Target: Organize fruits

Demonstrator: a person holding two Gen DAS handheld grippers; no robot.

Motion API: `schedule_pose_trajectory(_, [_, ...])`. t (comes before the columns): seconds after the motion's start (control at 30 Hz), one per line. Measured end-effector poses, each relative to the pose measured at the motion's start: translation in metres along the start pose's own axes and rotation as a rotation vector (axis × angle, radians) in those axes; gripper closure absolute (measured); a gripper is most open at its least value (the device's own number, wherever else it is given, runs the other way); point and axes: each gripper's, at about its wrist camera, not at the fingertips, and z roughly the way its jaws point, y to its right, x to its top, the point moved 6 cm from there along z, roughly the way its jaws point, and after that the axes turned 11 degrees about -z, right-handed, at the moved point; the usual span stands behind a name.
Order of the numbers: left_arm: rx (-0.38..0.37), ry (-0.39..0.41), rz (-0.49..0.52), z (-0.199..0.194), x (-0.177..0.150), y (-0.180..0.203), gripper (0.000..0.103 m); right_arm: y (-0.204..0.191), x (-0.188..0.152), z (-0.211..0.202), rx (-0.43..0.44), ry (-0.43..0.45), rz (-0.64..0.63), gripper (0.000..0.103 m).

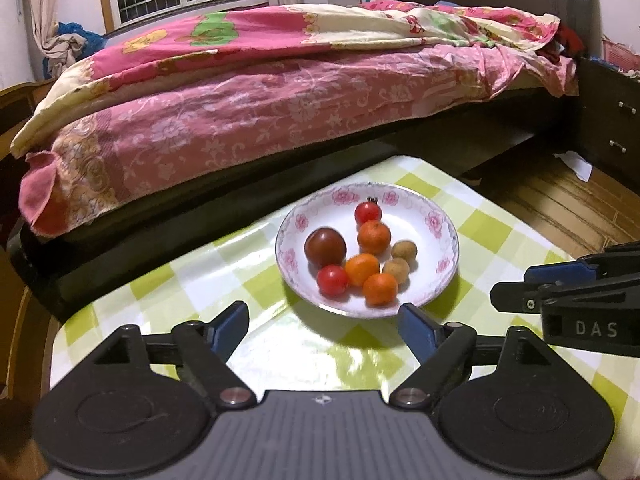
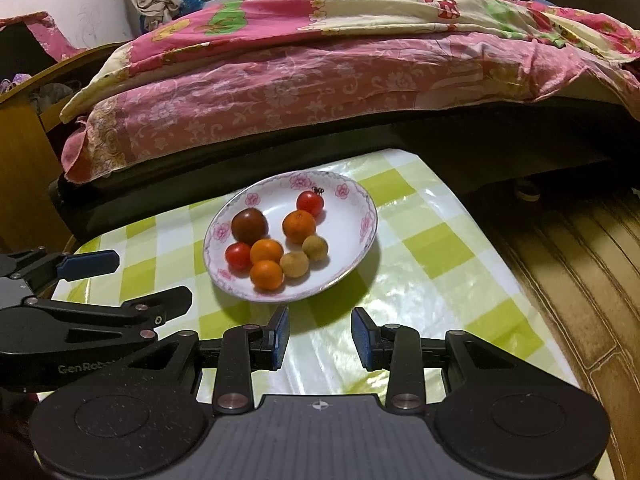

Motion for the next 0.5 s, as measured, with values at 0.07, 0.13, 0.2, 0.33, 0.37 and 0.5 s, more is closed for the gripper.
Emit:
schedule_pose_trajectory(0.07, [0.007,0.0,0.001,-0.004,-0.005,0.0,0.011,-0.003,-0.004,-0.005,0.002,-0.001,0.002,0.072])
schedule_pose_trajectory(0.13, [0.018,0.004,0.003,-0.01,-0.009,-0.001,0.009,-0.006,-0.008,-0.009,0.003,-0.001,0.004,0.072])
schedule_pose_trajectory(0.2, [0.029,0.009,0.002,-0.014,-0.012,-0.002,0.006,-0.008,-0.012,-0.013,0.004,-0.002,0.008,0.071])
schedule_pose_trajectory(0.33, [0.035,0.013,-0.031,-0.024,-0.018,-0.007,0.003,-0.013,-0.018,-0.02,0.008,-0.008,0.011,0.071])
schedule_pose_trajectory(0.37, [0.036,0.013,-0.04,-0.026,-0.019,-0.008,0.003,-0.015,-0.02,-0.021,0.011,-0.009,0.012,0.071])
schedule_pose_trajectory(0.5, [0.041,0.017,-0.066,-0.034,-0.025,-0.011,0.0,-0.02,-0.026,-0.028,0.02,-0.012,0.008,0.071])
